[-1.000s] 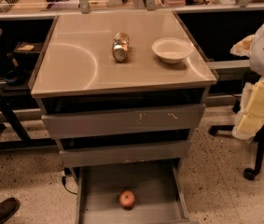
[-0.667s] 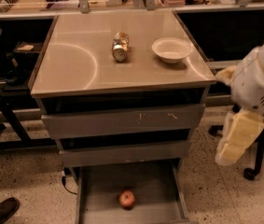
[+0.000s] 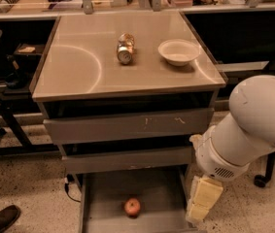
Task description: Pick apple from bottom drawer and place on counter
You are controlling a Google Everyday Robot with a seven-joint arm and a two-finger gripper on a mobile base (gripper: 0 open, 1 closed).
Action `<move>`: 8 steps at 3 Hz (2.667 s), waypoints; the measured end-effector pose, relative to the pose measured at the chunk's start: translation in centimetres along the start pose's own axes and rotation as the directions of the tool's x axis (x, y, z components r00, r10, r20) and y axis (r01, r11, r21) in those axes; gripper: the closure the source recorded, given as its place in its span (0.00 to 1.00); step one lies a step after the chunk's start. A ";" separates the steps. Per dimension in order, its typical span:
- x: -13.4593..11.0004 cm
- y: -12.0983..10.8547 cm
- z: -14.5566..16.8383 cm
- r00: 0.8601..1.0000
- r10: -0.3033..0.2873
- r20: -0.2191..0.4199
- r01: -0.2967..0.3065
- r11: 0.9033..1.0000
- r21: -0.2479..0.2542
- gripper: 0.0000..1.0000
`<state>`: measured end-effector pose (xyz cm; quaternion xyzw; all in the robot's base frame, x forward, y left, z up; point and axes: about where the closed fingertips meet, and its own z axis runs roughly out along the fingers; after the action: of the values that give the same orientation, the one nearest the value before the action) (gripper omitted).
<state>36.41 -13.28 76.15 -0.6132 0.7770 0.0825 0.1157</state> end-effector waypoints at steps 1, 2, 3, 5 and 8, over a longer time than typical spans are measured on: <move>0.0 0.2 0.5 1.000 0.000 0.004 0.000 1.000 0.004 0.00; 1.2 0.6 3.6 0.999 0.032 0.025 -0.032 0.999 -0.027 0.00; 3.2 -2.0 11.6 0.990 0.102 0.093 -0.097 0.994 -0.054 0.00; 4.4 -5.3 18.3 0.974 0.158 0.165 -0.154 0.987 -0.037 0.00; 2.5 -8.7 32.2 0.922 0.187 0.338 -0.158 0.981 -0.114 0.00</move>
Offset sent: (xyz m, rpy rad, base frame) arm 0.0421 -0.0003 -0.1603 0.2031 0.0242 -0.1332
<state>46.84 -8.96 44.72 -0.5226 0.7912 0.2318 0.2171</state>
